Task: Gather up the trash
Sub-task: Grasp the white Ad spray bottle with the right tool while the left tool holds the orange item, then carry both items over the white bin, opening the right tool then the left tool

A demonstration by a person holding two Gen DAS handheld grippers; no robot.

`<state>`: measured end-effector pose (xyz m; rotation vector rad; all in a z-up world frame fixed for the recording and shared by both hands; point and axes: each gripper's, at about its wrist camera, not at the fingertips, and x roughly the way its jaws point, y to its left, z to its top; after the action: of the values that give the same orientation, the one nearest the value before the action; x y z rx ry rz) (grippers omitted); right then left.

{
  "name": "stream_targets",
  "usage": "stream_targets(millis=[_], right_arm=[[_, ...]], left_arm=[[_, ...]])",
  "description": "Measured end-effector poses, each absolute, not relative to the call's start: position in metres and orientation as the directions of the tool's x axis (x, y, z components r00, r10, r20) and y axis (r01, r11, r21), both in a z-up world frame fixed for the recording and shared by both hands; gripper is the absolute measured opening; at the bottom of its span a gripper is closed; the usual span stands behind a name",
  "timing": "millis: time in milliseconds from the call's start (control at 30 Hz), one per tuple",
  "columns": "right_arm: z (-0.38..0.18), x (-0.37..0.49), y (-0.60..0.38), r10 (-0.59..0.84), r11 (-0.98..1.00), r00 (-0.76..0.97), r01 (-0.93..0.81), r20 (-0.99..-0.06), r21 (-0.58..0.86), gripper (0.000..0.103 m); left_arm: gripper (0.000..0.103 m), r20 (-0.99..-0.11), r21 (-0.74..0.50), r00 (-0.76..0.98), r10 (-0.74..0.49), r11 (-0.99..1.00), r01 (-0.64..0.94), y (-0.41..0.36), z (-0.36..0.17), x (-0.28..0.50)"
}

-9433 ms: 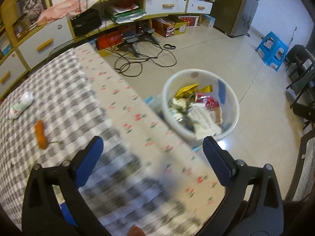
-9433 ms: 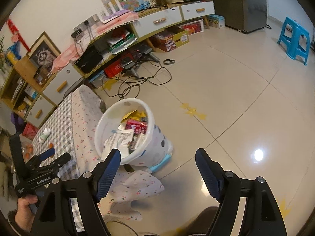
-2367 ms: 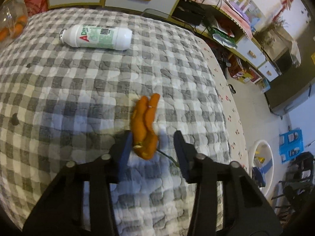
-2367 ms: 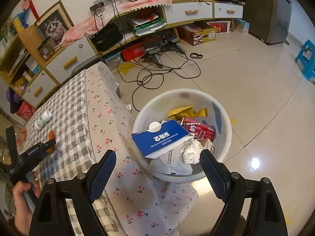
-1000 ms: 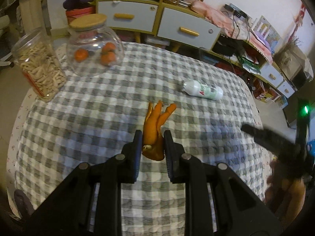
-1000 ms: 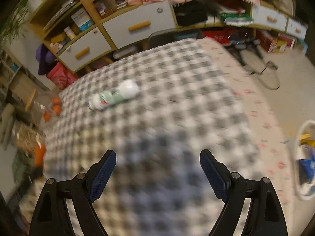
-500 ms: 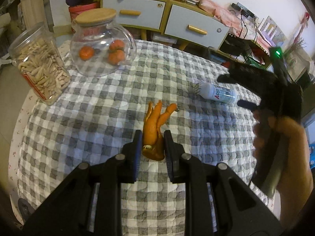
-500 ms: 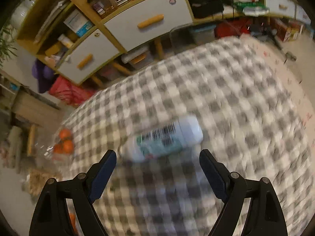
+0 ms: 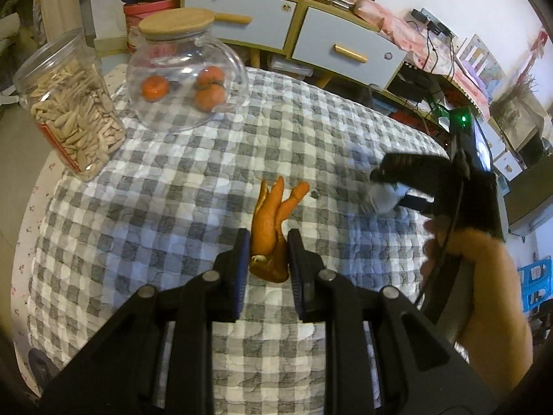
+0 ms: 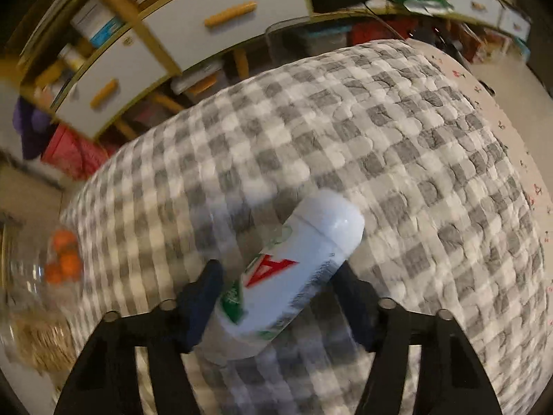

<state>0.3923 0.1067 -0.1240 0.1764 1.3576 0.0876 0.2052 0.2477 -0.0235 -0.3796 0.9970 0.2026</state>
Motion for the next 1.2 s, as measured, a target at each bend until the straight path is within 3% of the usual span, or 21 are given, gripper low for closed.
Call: stream_targets(millis=[67,233,733,1200], right_arm=[[-0.123,0.381,0.100,0.186,0.981,0.201,0.018,-0.962,0.193,0.045],[-0.118,0.352,0.080,0.251,0.968,0.169,-0.018,-0.953,0.252,0.041],[-0.040,0.294,-0.030,0.284,0.959,0.259,-0.060,-0.923,0.278,0.039],[0.007,0.243,-0.172,0.196,0.970,0.353,0.066,-0.915,0.233,0.039]], left_arm=[[0.023,-0.846,-0.216,0.533,-0.011,0.921,-0.325,0.243,-0.022,0.206],[0.023,-0.842,-0.210,0.539,-0.019,0.932,-0.295,0.229,-0.017,0.205],[0.023,-0.829,-0.235,0.551,-0.094,0.953,-0.190,0.183,-0.006,0.205],[0.023,-0.821,-0.247,0.548,-0.160,0.965,-0.088,0.130,0.000,0.199]])
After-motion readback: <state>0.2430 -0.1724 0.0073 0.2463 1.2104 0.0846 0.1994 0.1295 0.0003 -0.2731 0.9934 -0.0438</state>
